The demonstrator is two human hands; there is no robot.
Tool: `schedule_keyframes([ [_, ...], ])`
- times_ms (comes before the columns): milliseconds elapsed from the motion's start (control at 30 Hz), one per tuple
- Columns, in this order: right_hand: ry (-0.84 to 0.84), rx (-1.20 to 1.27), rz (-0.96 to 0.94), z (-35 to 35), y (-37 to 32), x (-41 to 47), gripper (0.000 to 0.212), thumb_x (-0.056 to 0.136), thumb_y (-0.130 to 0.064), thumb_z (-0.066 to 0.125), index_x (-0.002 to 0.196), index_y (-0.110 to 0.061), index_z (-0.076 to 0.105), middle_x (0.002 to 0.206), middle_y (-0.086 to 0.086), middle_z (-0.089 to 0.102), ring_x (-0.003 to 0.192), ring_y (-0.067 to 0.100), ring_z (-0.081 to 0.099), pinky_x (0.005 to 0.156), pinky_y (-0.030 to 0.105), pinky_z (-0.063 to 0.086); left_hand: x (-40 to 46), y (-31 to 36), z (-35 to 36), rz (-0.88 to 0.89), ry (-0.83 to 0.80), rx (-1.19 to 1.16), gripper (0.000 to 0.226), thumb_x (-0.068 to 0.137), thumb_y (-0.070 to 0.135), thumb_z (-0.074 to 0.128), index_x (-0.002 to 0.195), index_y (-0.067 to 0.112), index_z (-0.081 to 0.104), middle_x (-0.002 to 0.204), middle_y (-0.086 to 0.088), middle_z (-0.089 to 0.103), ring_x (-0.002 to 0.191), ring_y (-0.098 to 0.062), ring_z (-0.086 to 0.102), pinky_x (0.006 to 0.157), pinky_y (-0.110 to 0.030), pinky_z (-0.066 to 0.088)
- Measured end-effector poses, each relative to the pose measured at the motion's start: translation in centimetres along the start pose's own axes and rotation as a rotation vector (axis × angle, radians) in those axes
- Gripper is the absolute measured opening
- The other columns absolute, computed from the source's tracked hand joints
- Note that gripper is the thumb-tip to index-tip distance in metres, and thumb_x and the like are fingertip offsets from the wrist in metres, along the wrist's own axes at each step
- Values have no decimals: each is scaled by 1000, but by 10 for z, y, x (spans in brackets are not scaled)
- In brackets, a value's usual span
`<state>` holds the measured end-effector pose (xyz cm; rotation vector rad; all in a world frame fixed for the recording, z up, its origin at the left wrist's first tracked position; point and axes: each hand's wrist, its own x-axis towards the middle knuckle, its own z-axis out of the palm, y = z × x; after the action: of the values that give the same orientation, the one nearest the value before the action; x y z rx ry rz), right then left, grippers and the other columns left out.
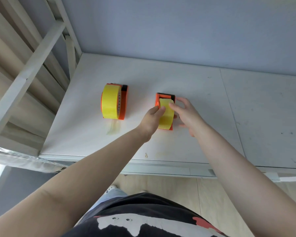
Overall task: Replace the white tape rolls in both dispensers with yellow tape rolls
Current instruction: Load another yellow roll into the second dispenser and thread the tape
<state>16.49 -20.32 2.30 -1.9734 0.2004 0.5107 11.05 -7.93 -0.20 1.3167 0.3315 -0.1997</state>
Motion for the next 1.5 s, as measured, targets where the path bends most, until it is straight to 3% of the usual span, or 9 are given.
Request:
schedule_keyframes([
  [167, -42, -54, -391, -6, 0, 3, 37, 86, -17, 66, 122, -23, 61, 117, -6, 61, 111, 10, 54, 92, 22, 43, 3, 5, 2, -22, 54, 63, 33, 101, 27, 40, 115, 8, 62, 88, 2, 72, 80, -12, 69, 79, -23, 52],
  [267, -136, -59, -450, -15, 1, 5, 27, 81, -11, 72, 106, -20, 70, 112, -3, 70, 109, 8, 62, 99, 30, 48, 3, 7, 0, -34, 98, 96, 33, 100, 31, 43, 107, 9, 66, 88, 0, 72, 76, -13, 66, 74, -21, 50],
  [567, -70, -241, -497, -19, -10, 15, 15, 72, -21, 80, 69, -31, 69, 90, -6, 74, 86, 17, 71, 84, 43, 57, -2, 4, -4, -77, 178, 135, 47, 93, 48, 49, 102, 8, 71, 102, -13, 74, 102, -34, 67, 99, -44, 48],
  [733, 5, -314, -533, -18, -6, 18, 2, 77, -25, 75, 75, -23, 73, 82, -2, 75, 77, 15, 70, 74, 43, 58, -5, 3, -7, -70, 146, 123, 46, 92, 48, 51, 108, 8, 70, 102, -12, 75, 100, -32, 69, 101, -47, 47],
  [867, -61, -305, -555, -25, -1, 16, 5, 82, -24, 72, 85, -24, 75, 82, -10, 73, 75, 1, 67, 78, 31, 55, -11, 2, -11, -47, 121, 118, 44, 95, 42, 49, 107, 5, 69, 98, -14, 75, 95, -30, 71, 100, -44, 49],
  [1000, -101, -281, -565, -26, 3, 10, 7, 77, -18, 77, 82, -22, 72, 91, -7, 73, 90, 10, 70, 84, 28, 53, -13, 0, -10, -24, 99, 131, 43, 95, 42, 50, 106, 5, 70, 96, -13, 76, 94, -29, 72, 99, -45, 49],
  [1200, -1, -479, -649, -19, -1, 13, 4, 83, -24, 68, 81, -20, 69, 89, -3, 73, 85, 18, 68, 81, 38, 54, -14, 1, -12, -32, 79, 140, 48, 90, 50, 52, 105, 8, 71, 99, -14, 75, 98, -33, 70, 101, -49, 47],
  [1400, -8, -226, -303, -17, -5, 19, 18, 91, -10, 56, 74, -11, 62, 88, 17, 69, 71, 28, 69, 73, 42, 59, -16, 2, -16, -96, 63, 87, 22, 95, 31, 52, 87, 18, 68, 87, -1, 74, 84, -19, 69, 93, -34, 48],
  [1500, -88, -34, -30, -15, -3, 21, 20, 91, -6, 55, 72, -8, 61, 86, 20, 65, 63, 20, 64, 57, 25, 58, -13, 5, -15, -86, 76, 126, 28, 92, 43, 55, 85, 19, 68, 78, 3, 73, 78, -11, 68, 80, -19, 50],
])
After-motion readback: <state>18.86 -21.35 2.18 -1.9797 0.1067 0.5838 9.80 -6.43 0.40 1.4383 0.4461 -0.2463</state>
